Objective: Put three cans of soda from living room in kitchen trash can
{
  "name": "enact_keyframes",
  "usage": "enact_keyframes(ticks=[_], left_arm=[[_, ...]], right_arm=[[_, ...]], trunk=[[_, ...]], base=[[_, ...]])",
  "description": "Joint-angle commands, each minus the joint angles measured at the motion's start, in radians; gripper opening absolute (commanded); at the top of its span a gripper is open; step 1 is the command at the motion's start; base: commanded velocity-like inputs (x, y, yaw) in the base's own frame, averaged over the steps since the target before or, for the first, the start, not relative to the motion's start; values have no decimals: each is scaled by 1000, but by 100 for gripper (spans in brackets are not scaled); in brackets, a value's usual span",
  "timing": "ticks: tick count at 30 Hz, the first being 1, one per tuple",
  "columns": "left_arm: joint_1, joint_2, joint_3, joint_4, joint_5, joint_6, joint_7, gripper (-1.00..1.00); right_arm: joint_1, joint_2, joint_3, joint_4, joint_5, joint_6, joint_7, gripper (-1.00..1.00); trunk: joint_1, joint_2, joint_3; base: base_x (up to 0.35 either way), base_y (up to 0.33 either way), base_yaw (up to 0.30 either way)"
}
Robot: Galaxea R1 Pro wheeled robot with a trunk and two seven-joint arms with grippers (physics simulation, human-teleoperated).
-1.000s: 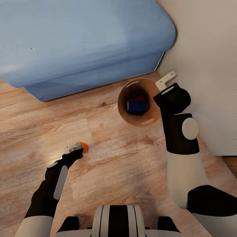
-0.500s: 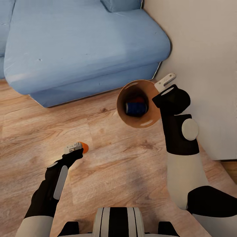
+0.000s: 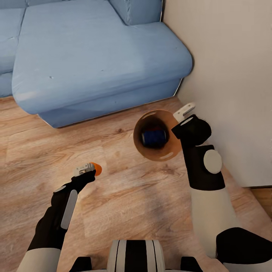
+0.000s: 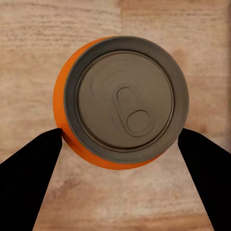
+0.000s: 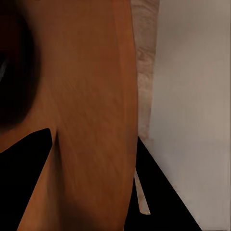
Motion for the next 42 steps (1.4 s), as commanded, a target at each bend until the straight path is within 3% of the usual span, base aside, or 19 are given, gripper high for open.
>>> enact_keyframes(ticks=[1,6,24,32,37,42], left_arm=[[0,0,0,0,0,0,0,-100],[0,0,-1,-1,0,1,-1,-100],[0,1,6,-41,10,9,-16,-100],[1,4,9,-62,9,10,-74,-100],[1,18,10,-86,10,11,-96,-100],[2,58,10,-122,9,36,-151,-100]], right_arm=[[3,0,0,-7,-2,0,7,-100],[24,0,-1,-7,-3,0,42,-100],[54,5,-6,-7,-5,0,50,-100],[91,4,-8,-7,-7,0,85,-100],[110,1,-8,-7,-8,0,94,-100],[126,-5,-14,-7,-8,0,97,-100]], trunk=[[-4,7,3],[-23,42,19],[-92,168,75],[-123,224,101],[-142,259,116],[-161,294,132]], base=[[0,0,0],[0,0,0],[0,0,0],[0,0,0],[0,0,0],[0,0,0]])
